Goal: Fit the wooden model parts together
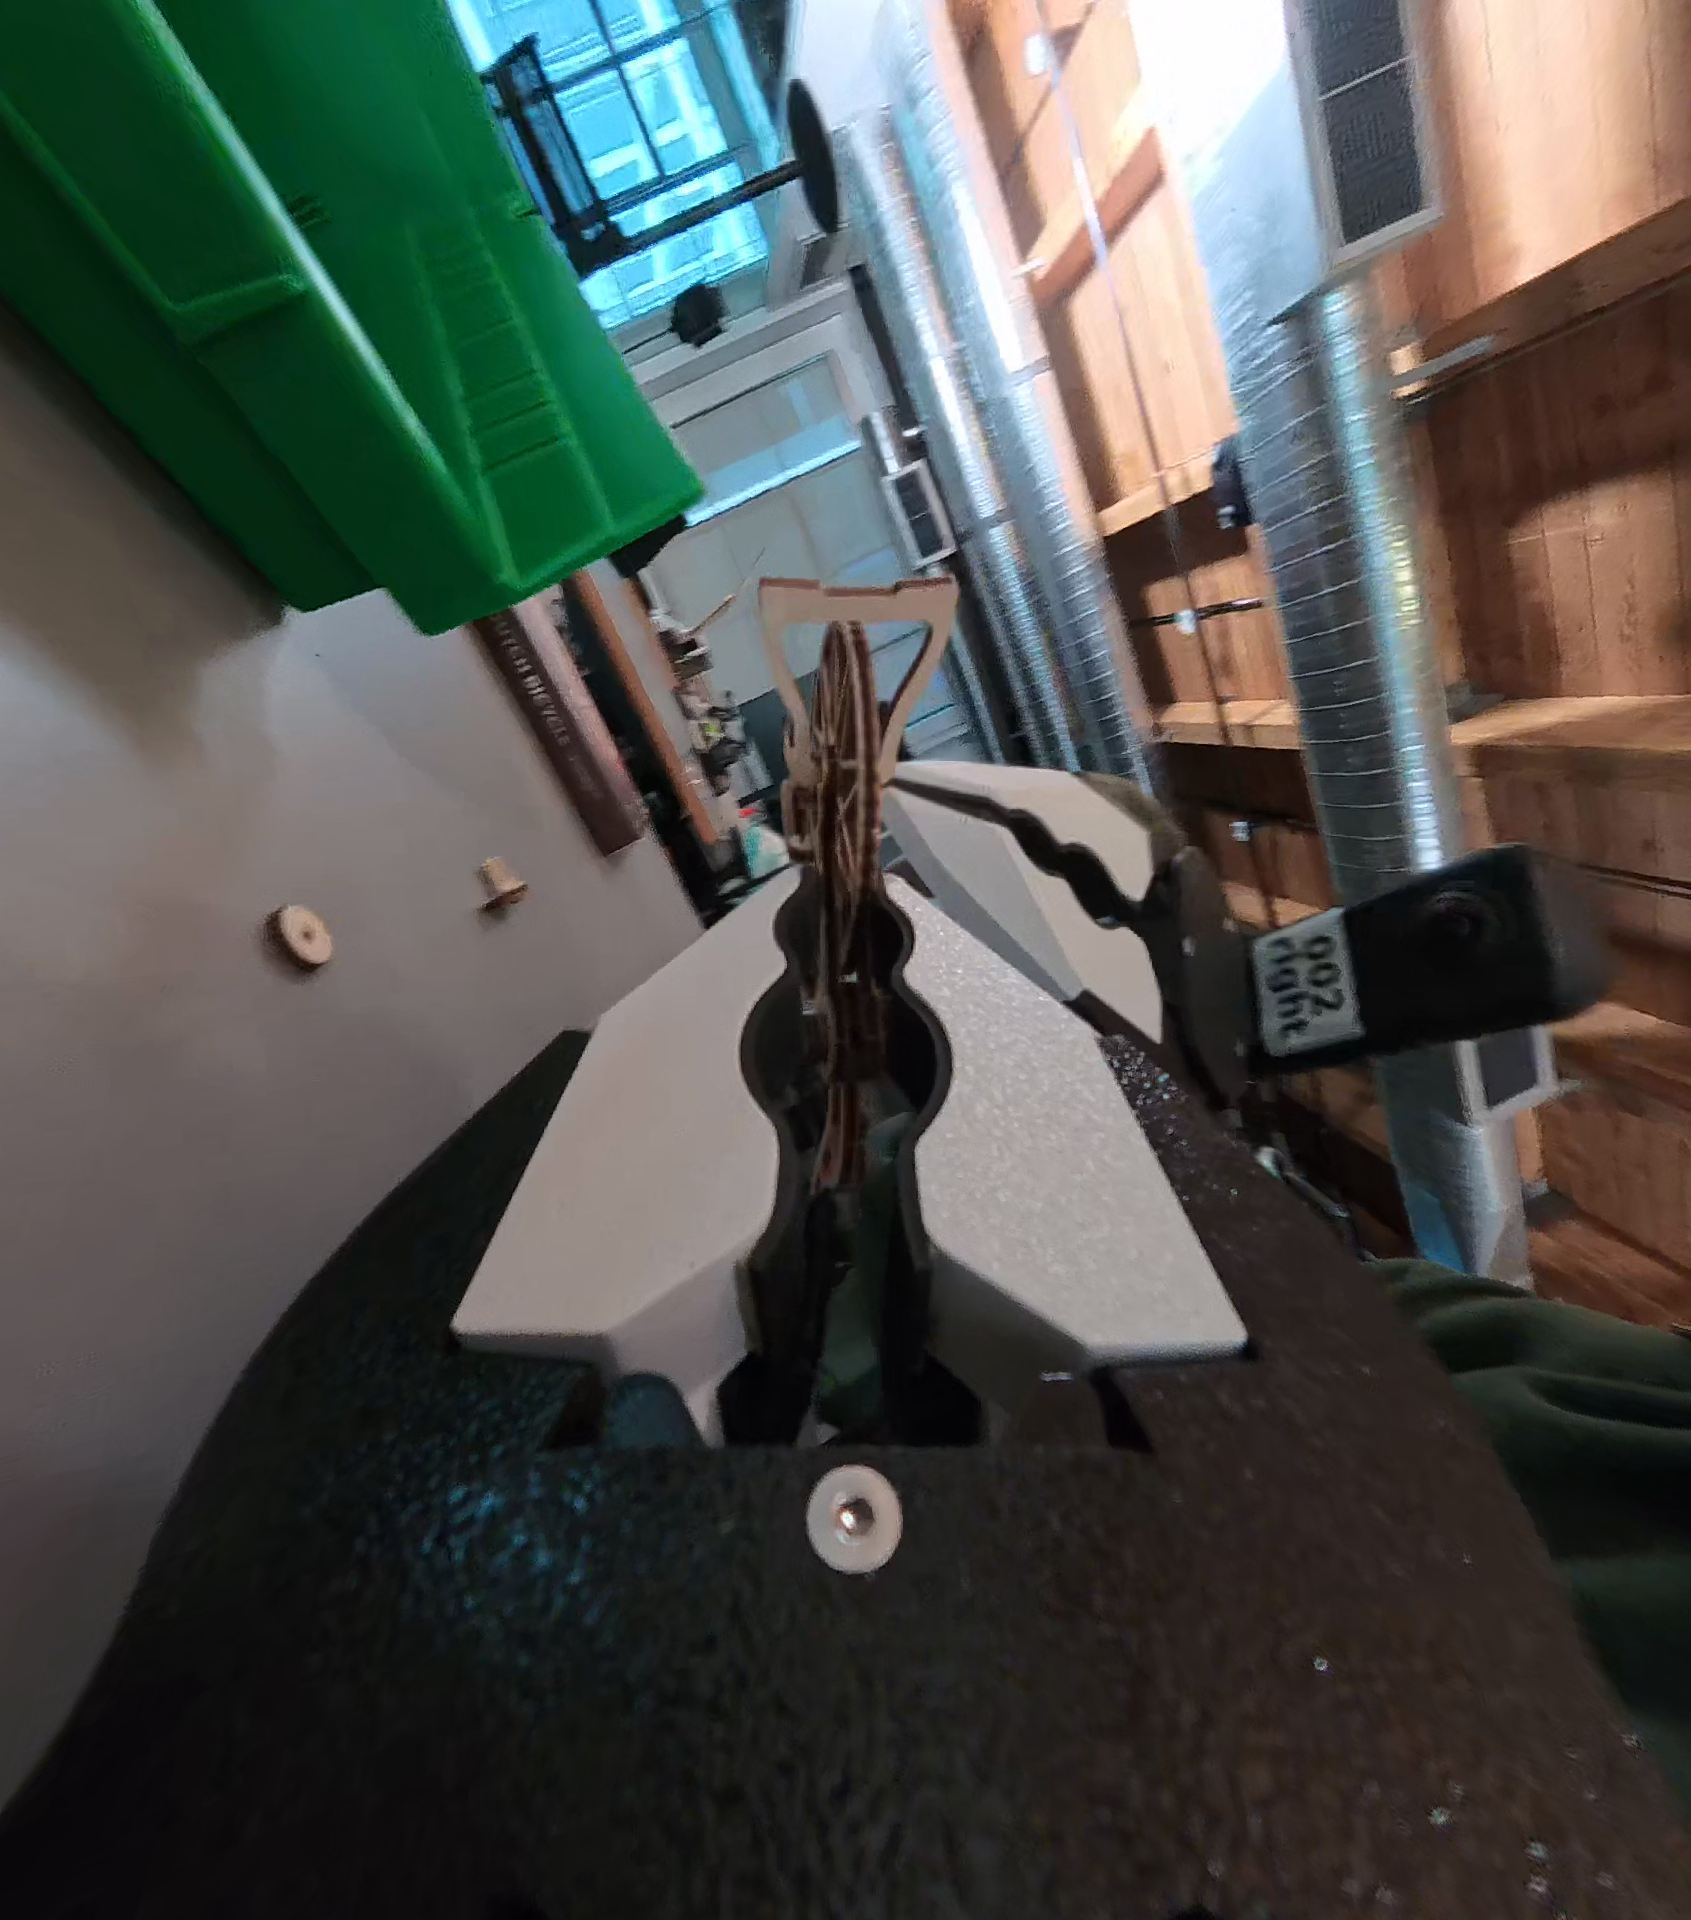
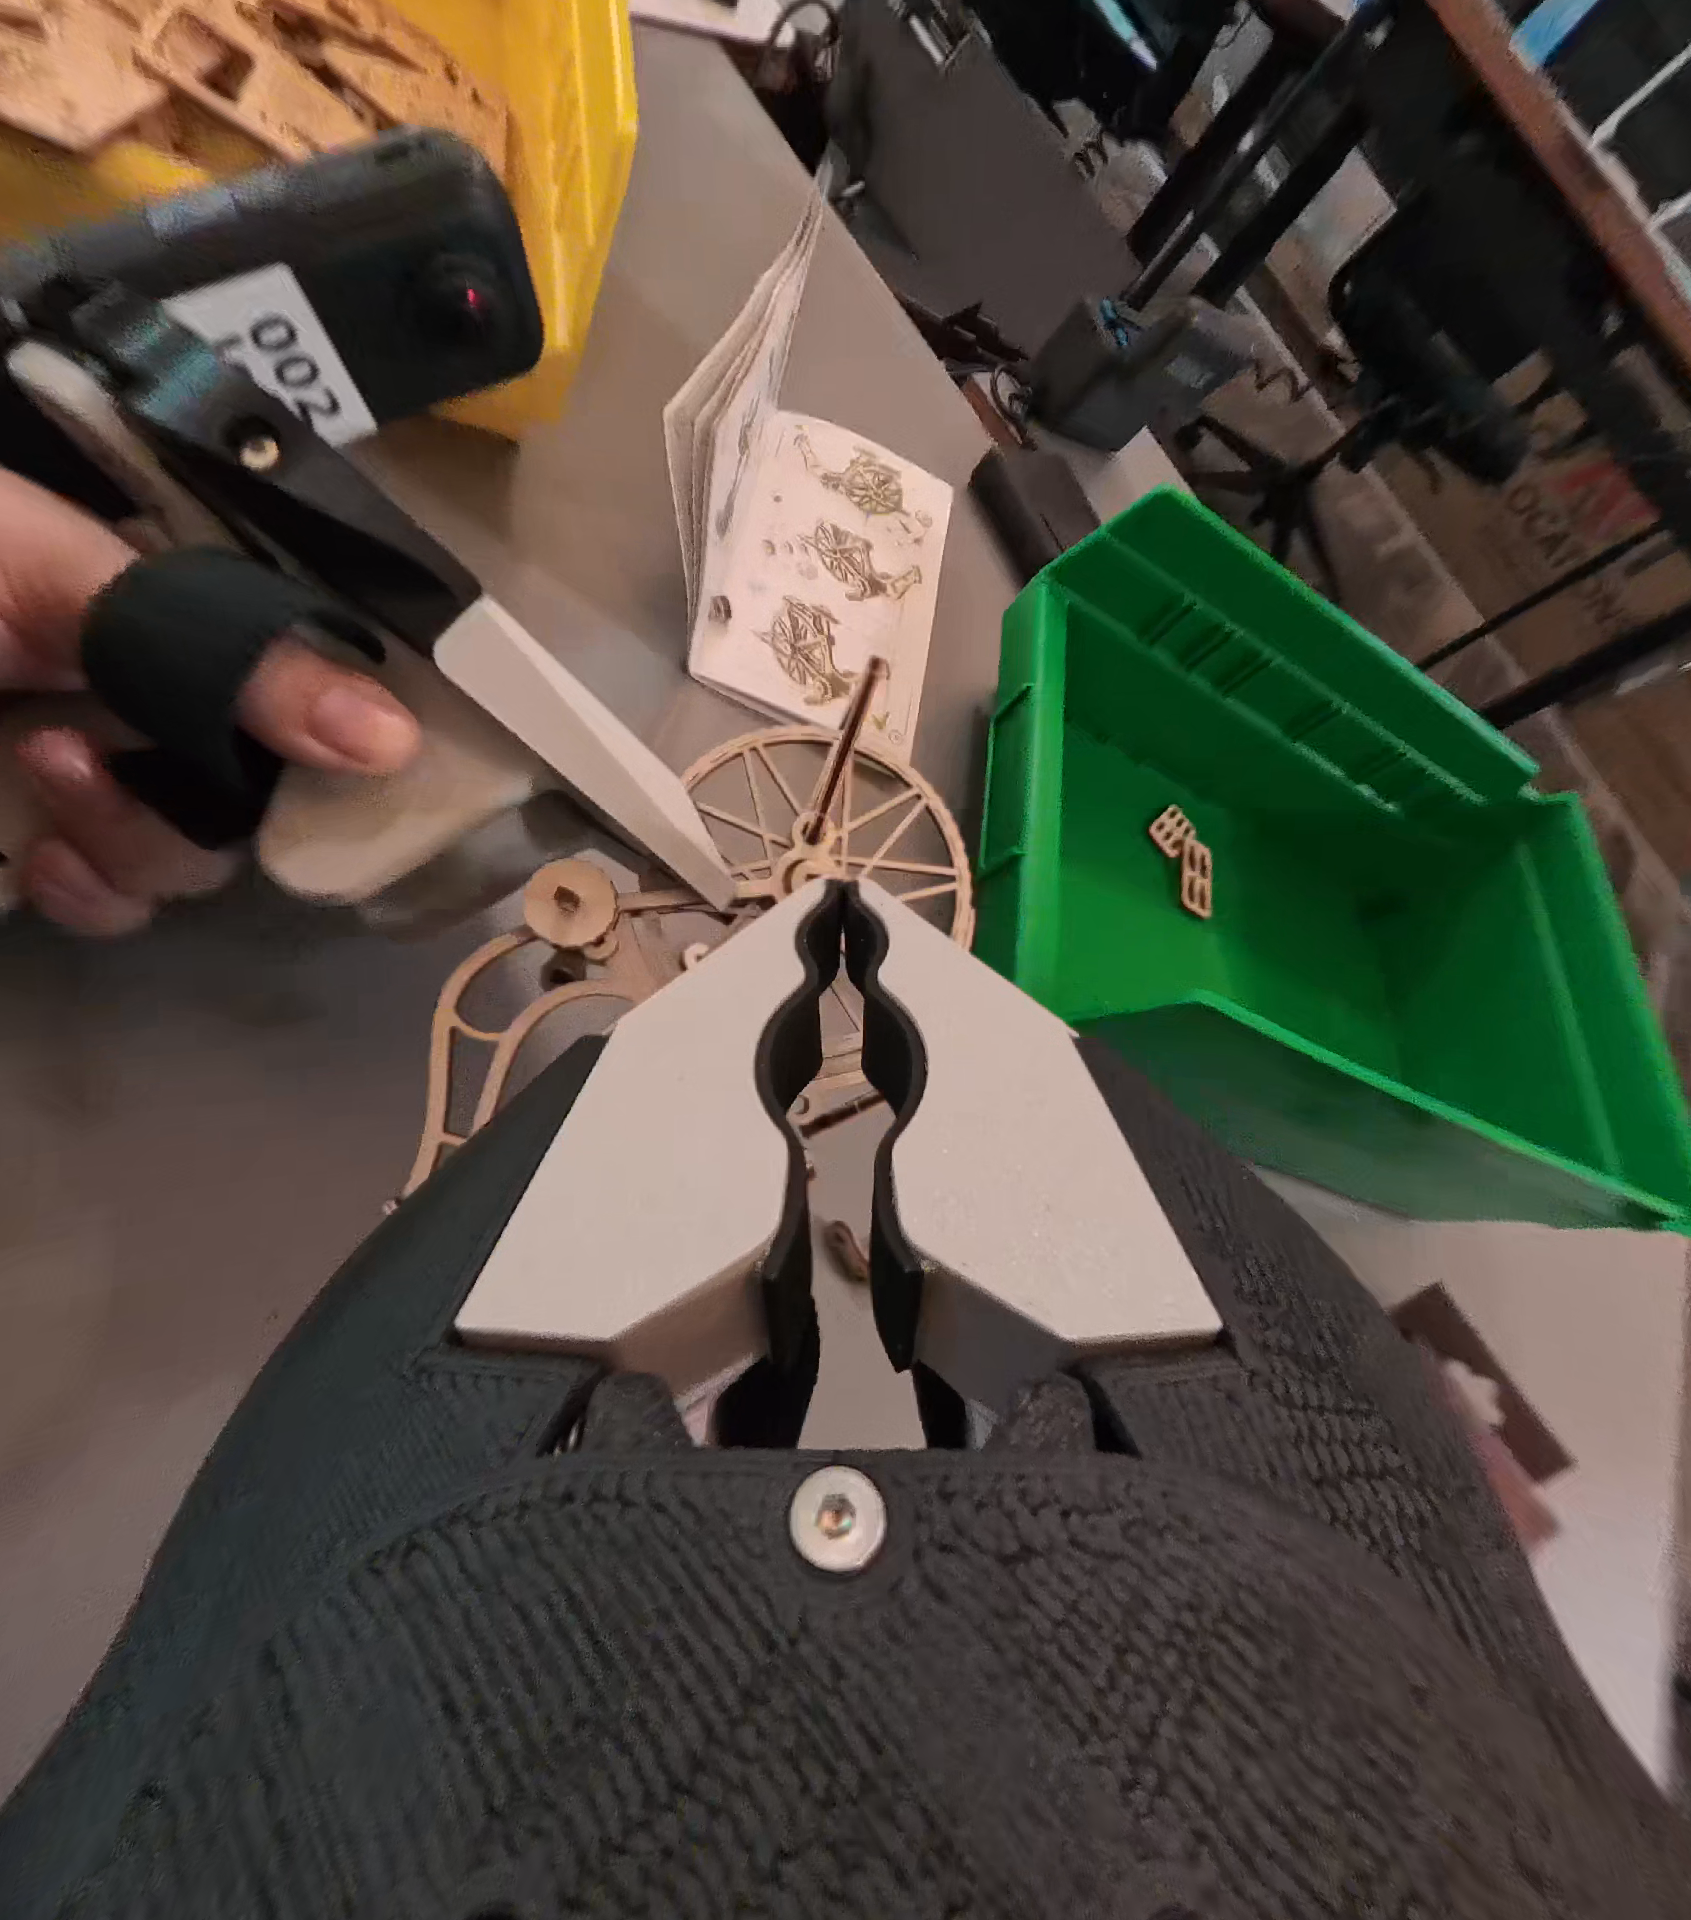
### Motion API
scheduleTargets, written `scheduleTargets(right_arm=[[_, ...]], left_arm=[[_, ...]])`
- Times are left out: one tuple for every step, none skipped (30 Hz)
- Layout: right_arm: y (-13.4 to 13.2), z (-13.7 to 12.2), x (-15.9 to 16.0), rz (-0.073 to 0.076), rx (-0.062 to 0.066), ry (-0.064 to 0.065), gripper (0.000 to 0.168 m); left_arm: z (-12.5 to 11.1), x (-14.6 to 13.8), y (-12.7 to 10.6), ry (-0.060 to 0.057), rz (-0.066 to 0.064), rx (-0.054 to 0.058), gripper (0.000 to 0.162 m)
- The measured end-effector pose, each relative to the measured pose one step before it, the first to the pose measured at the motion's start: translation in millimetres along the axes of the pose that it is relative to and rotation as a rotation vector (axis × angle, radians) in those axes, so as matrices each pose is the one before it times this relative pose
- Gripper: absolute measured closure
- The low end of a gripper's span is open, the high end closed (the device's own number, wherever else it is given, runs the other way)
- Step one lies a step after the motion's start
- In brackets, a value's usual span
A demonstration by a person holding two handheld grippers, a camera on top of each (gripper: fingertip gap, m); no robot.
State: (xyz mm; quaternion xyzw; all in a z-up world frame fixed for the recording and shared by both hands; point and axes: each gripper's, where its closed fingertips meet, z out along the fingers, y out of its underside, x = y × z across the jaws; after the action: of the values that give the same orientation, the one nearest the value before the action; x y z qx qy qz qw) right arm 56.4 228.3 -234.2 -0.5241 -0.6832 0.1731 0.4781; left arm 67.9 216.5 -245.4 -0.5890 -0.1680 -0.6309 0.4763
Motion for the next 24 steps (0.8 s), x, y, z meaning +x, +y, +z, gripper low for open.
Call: scheduleTargets(right_arm=[[-6.70,-4.20,0.30,0.0275,0.0414,-0.0077,0.168],[-8.97,-6.44,2.93,0.0234,0.0465,0.0095,0.168],[-9.70,-6.91,4.44,0.0356,0.0583,0.0070,0.168],[-8.47,-6.59,5.48,0.0584,0.0561,-0.0021,0.168],[-5.55,-5.44,7.03,0.0733,0.0389,-0.0046,0.161],[-1.26,-3.59,5.99,0.0810,0.0126,-0.0192,0.153],[4.07,-1.43,4.20,0.0896,-0.0215,-0.0324,0.143],[7.72,-0.07,2.77,0.0895,-0.0449,-0.0387,0.130],[8.01,0.27,-1.13,0.0738,-0.0440,-0.0562,0.126],[4.20,-0.44,-3.10,0.0607,-0.0200,-0.0556,0.126],[1.26,-1.09,-5.06,0.0419,-0.0013,-0.0542,0.128],[0.35,-1.22,-6.06,0.0303,0.0022,-0.0499,0.132],[0.27,-0.81,-3.22,0.0200,0.0027,-0.0252,0.134],[0.99,-0.27,-0.32,0.0056,-0.0019,-0.0022,0.135],[2.82,0.35,0.61,-0.0039,-0.0142,0.0060,0.135],[2.20,0.66,0.72,-0.0053,-0.0117,0.0095,0.135],[1.01,0.61,-0.11,-0.0034,-0.0056,0.0028,0.135],[0.56,0.45,-0.93,0.0015,-0.0027,-0.0054,0.140],[0.01,0.28,-0.96,0.0017,-0.0004,-0.0063,0.142],[0.02,0.41,0.04,0.0026,-0.0002,-0.0019,0.143],[0.11,0.21,0.00,0.0022,-0.0011,-0.0022,0.143],[0.07,0.05,0.04,0.0019,-0.0013,-0.0024,0.143],[0.26,-0.08,0.01,0.0018,-0.0030,-0.0011,0.143],[0.25,-0.11,-0.06,0.0011,-0.0024,-0.0013,0.143]], left_arm=[[-0.69,5.54,-1.91,0.0381,-0.0015,0.0077,0.156],[-0.62,-0.71,-0.81,-0.0085,0.0068,0.0067,0.156],[0.61,1.01,1.02,0.0055,0.0038,-0.0061,0.156],[0.76,1.41,1.28,0.0067,0.0067,-0.0070,0.156],[0.57,2.63,0.63,0.0121,0.0148,-0.0029,0.156],[0.99,3.48,1.07,0.0182,0.0178,-0.0064,0.156],[1.65,4.63,1.87,0.0268,0.0170,-0.0114,0.156],[1.86,5.70,1.58,0.0330,0.0198,-0.0097,0.156],[1.63,4.84,1.61,0.0260,0.0205,-0.0081,0.156],[1.25,3.07,1.93,0.0139,0.0159,-0.0109,0.156],[1.11,2.67,1.47,0.0130,0.0126,-0.0095,0.156],[0.82,1.57,1.06,0.0074,0.0082,-0.0065,0.156],[0.48,1.03,0.78,0.0054,0.0055,-0.0050,0.156],[0.72,1.11,1.03,0.0064,0.0031,-0.0072,0.156],[0.52,0.52,0.95,0.0021,0.0044,-0.0058,0.156],[0.58,0.59,1.21,0.0013,0.0052,-0.0071,0.156],[0.62,0.88,1.15,0.0030,0.0054,-0.0071,0.156],[0.35,0.52,0.64,0.0012,0.0047,-0.0038,0.156],[0.15,0.01,0.20,-0.0010,0.0015,-0.0015,0.156],[-0.21,-0.23,-0.28,-0.0006,-0.0017,0.0016,0.156],[-0.20,-0.06,-0.16,0.0013,-0.0034,0.0004,0.156],[0.08,-0.09,0.22,-0.0004,-0.0001,-0.0021,0.156],[0.08,-0.15,0.43,-0.0031,0.0040,-0.0028,0.156],[0.08,0.01,0.28,-0.0016,0.0034,-0.0026,0.156]])
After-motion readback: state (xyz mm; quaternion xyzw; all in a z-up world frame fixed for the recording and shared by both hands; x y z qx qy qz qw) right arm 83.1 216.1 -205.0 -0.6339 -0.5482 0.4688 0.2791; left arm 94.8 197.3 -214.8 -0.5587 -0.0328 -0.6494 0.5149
